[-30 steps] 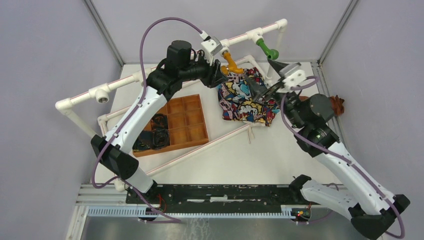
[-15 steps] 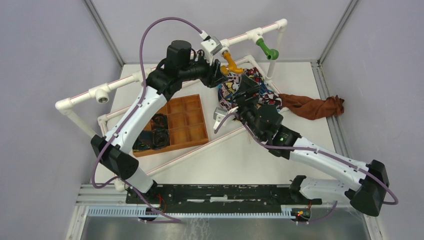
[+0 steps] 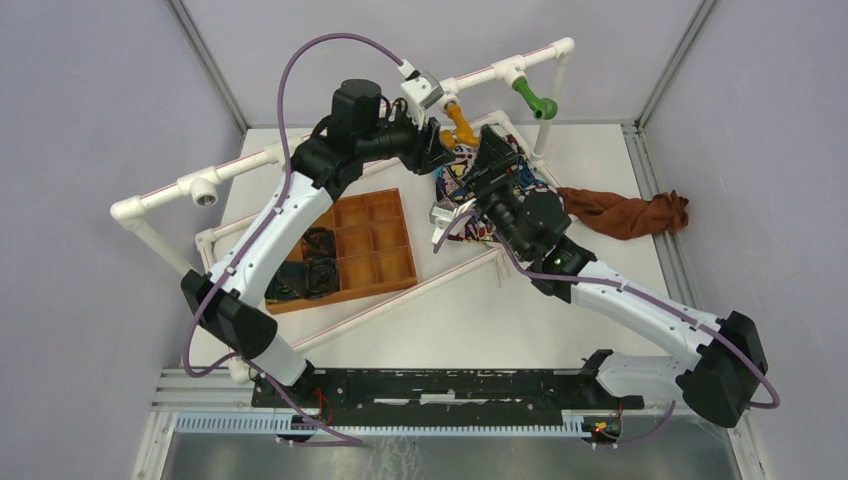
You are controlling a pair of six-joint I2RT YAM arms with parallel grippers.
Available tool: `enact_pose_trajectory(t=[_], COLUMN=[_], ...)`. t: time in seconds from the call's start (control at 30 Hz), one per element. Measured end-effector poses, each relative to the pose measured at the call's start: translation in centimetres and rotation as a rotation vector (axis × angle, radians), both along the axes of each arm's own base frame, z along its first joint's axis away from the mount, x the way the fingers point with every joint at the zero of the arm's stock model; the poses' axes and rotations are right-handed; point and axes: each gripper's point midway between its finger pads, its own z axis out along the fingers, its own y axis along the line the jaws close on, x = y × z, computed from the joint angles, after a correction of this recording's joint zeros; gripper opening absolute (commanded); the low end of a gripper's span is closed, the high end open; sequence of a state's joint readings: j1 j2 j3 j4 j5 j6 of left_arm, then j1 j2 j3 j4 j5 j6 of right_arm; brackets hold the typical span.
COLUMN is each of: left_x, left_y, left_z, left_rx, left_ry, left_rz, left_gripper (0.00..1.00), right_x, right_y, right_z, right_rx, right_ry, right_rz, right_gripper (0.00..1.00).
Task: Install the water faucets
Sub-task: Screw the water faucet onto the adaptor.
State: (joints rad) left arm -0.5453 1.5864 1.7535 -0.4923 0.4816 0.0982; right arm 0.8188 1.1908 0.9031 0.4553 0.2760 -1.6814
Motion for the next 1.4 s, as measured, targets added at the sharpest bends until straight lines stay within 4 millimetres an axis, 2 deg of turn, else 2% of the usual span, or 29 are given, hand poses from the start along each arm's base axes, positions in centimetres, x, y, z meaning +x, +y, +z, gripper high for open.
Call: enact_pose_trajectory(t=[0.17, 0.3, 0.53, 0.77, 0.87, 0.93, 1.07, 1.1, 1.17, 1.23, 1.3, 1.33, 1.4], left_x=[0.0, -0.1, -0.1, -0.1, -0.1, -0.1, -0.1, -0.1, -0.1, 0.0, 0.0, 0.1, 0.3], left_y=[0.0, 0.0, 0.1, 0.1, 0.1, 0.2, 0.2, 0.2, 0.2, 0.3, 0.4, 0.5, 1.2], left_z=[0.1, 0.1, 0.2, 0.4, 0.4, 0.4, 0.4, 0.4, 0.5, 0.6, 0.7, 0.8, 0.8], left_rx=[0.0, 0.001, -0.001, 0.0, 0.0, 0.0, -0.001, 0.0, -0.001, 0.0, 0.001, 0.005, 0.021], left_ry=[0.0, 0.001, -0.001, 0.0, 0.0, 0.0, -0.001, -0.001, -0.003, -0.006, -0.008, -0.01, -0.01], left_rz=[0.0, 0.0, 0.0, 0.0, 0.002, 0.002, 0.002, 0.003, 0.004, 0.01, 0.015, 0.024, 0.049], left_gripper=[0.02, 0.02, 0.02, 0.02, 0.02, 0.02, 0.03, 0.07, 0.22, 0.43, 0.71, 0.8, 0.92], right_x=[0.9, 1.5, 2.8, 3.0, 3.0, 3.0, 3.0, 3.0, 3.0, 3.1, 3.2, 3.2, 3.4], right_y=[0.8, 1.4, 1.8, 2.3, 2.3, 2.3, 2.3, 2.4, 2.4, 2.5, 2.5, 2.6, 2.5], right_z=[0.3, 0.7, 0.4, -0.2, -0.2, -0.2, -0.3, -0.3, -0.3, -0.3, -0.3, -0.3, -0.3], right_rx=[-0.021, -0.029, -0.026, -0.023, -0.012, 0.001, 0.024, 0.031, 0.05, 0.072, 0.094, 0.11, 0.14], right_ry=[0.002, 0.01, 0.035, 0.056, 0.061, 0.067, 0.08, 0.085, 0.094, 0.107, 0.12, 0.127, 0.142], right_rz=[0.05, 0.098, 0.132, 0.159, 0.166, 0.17, 0.175, 0.177, 0.182, 0.187, 0.191, 0.192, 0.193], right_gripper=[0.8, 0.68, 0.4, 0.27, 0.14, 0.0, 0.0, 0.0, 0.0, 0.0, 0.0, 0.0, 0.0])
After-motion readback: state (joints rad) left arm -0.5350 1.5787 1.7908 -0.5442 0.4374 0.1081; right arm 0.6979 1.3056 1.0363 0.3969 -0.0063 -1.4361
